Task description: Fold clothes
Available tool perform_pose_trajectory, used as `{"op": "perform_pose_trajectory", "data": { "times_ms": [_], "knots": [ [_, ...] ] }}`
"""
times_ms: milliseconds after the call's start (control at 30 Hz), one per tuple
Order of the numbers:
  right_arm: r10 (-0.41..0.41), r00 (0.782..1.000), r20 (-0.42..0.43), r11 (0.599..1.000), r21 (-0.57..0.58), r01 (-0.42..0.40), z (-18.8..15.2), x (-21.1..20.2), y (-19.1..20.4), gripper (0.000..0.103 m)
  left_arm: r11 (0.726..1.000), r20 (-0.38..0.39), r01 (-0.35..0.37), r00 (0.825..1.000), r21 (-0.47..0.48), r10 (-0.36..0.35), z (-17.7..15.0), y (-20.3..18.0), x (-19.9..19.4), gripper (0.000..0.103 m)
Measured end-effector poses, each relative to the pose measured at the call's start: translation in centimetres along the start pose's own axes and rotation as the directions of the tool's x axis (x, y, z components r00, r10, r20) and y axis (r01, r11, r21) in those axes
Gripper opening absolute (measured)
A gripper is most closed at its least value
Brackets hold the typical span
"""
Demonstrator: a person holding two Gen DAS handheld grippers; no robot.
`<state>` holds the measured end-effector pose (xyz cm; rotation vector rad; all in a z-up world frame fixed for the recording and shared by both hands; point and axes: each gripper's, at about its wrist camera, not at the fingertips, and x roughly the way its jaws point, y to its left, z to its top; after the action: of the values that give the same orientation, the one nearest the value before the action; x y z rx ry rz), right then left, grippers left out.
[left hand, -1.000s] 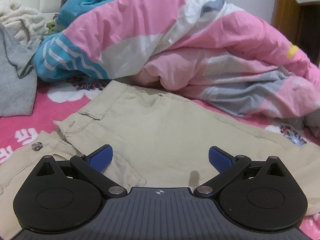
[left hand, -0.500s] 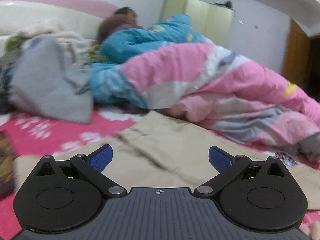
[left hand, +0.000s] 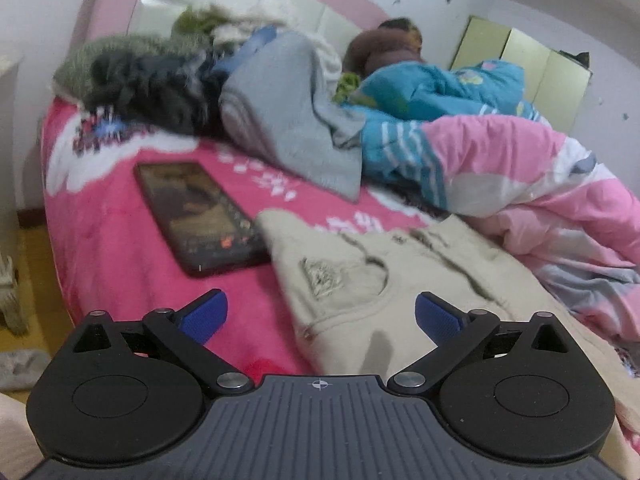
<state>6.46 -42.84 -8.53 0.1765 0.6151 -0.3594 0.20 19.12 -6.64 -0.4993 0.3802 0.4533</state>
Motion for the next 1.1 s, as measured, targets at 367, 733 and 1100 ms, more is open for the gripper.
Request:
{"op": "perform_pose_trajectory", "data": {
  "times_ms": [367, 733, 1100],
  "knots": [
    [0.317, 0.943, 0.106, 0.948, -0.081, -0.309, 7.9, -6.8, 4.9, 0.102, 0.991, -0.023, 0.068, 0.997, -0.111, -0.071, 0.9, 1.4, 1.8, 0.075],
    [0.715, 0.659, -0.235, 0.586, -0.312, -0.748, 12.9, -3.8, 32.1, 0.093, 0.965, -0.037, 0.136, 0.988, -0.222, -0.148, 1.8, 2.3, 3.1, 0.043],
    [0.543, 0.570, -0.617, 0.605, -0.183, -0.775, 7.0, -0.1, 57.4, 0.090, 0.972, 0.003, 0.179, 0.983, -0.150, -0.181, 1.7, 1.4, 3.2, 0.015]
  ]
}}
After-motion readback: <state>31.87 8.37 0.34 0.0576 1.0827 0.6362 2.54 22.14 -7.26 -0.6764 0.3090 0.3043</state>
